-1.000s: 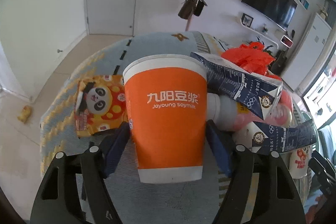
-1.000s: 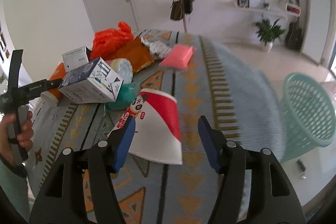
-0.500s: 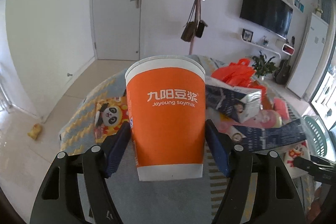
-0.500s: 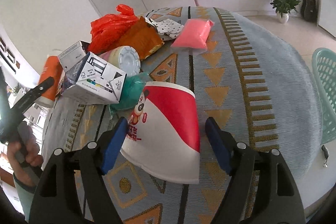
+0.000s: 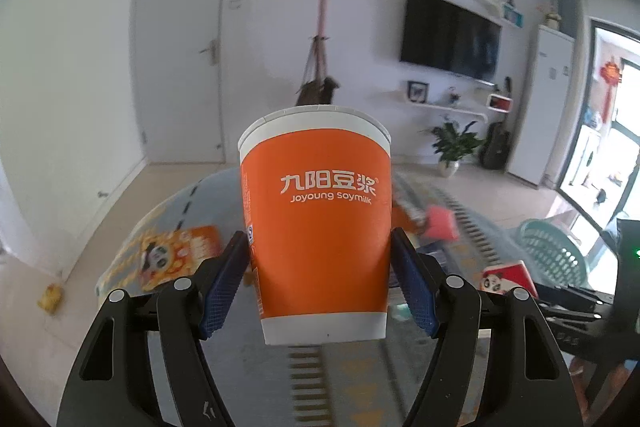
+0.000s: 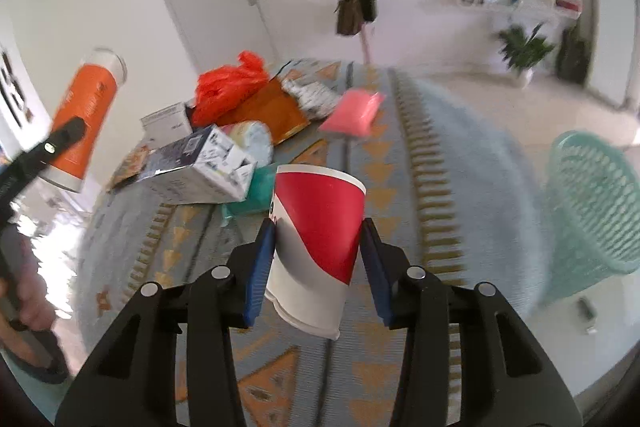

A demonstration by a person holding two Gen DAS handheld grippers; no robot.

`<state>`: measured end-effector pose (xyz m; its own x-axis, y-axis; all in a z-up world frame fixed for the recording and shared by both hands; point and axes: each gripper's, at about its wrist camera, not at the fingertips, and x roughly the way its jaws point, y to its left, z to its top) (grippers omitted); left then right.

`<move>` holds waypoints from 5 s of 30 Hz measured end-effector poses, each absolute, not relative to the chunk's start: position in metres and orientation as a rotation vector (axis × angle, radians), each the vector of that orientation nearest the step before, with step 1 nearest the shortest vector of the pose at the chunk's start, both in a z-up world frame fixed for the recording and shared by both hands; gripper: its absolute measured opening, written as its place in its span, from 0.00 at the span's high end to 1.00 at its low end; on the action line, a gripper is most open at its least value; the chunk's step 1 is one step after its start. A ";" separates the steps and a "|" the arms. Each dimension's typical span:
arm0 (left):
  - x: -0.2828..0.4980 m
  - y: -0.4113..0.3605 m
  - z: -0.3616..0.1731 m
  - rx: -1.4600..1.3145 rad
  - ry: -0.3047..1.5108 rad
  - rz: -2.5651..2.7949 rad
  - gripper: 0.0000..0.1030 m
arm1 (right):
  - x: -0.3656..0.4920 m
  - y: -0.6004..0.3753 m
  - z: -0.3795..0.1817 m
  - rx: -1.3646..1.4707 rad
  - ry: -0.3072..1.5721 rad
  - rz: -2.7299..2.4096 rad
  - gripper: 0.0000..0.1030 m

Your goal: Collect trash

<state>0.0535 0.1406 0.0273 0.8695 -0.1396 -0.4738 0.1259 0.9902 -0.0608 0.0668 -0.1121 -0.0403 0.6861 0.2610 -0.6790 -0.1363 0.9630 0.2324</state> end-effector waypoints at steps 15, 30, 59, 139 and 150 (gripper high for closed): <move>0.049 0.105 0.017 0.018 0.513 -0.201 0.33 | 0.076 -0.113 -0.074 0.221 0.879 0.306 0.76; 0.067 0.079 0.003 0.046 0.563 -0.264 0.33 | 0.082 -0.160 -0.067 0.296 0.854 0.307 0.39; 0.072 0.098 0.001 0.009 0.576 -0.229 0.32 | 0.142 -0.109 -0.060 0.059 0.825 0.449 0.72; 0.221 -0.222 -0.061 -0.091 0.932 -0.743 0.32 | 0.097 -0.430 -0.060 0.445 0.800 -0.288 0.41; 0.234 -0.257 -0.088 -0.054 1.005 -0.762 0.20 | 0.103 -0.468 -0.105 0.521 0.859 -0.391 0.35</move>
